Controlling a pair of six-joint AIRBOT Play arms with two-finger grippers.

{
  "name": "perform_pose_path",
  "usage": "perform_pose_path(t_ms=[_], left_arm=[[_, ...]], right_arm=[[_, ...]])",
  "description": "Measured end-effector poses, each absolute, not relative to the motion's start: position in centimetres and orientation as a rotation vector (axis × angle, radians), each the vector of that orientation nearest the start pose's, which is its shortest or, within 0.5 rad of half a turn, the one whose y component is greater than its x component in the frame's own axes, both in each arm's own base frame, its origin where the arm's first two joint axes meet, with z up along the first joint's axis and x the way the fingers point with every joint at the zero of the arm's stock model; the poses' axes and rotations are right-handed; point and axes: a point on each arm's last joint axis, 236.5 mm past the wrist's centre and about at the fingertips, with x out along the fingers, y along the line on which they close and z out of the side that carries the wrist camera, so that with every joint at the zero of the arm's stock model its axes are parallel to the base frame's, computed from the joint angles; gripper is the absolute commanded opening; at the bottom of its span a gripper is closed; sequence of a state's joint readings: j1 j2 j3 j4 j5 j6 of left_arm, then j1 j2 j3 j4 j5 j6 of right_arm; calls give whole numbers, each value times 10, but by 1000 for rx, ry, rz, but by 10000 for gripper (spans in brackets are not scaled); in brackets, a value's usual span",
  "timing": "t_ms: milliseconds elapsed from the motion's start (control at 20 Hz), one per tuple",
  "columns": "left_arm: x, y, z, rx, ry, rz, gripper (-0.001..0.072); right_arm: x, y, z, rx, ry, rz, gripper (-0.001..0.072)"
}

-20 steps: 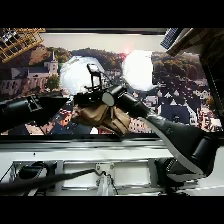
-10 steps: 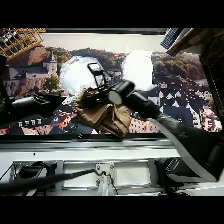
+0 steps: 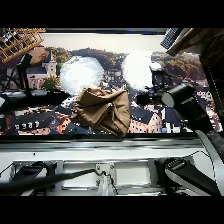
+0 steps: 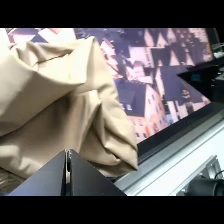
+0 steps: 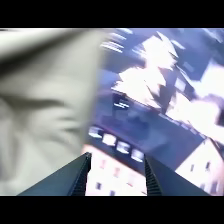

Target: Fold the clothes and pants, and hang the long-sleeved shirts on hangers.

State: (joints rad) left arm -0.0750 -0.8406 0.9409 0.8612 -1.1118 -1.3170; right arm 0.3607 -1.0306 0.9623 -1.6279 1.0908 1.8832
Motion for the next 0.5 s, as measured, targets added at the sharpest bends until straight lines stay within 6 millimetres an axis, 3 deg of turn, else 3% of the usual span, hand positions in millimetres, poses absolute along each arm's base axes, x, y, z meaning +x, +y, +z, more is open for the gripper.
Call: perform_pose_path(t_ms=[150, 250, 500], left_arm=[[313, -166, 126, -348, 928, -602, 16], [317, -167, 123, -347, 926, -600, 16], [322, -168, 122, -347, 916, -593, 21]], right_arm=[[316, 89, -9, 253, 1195, 85, 415], [316, 97, -28, 400, 1203, 139, 483], [324, 127, -62, 637, 1235, 270, 486]])
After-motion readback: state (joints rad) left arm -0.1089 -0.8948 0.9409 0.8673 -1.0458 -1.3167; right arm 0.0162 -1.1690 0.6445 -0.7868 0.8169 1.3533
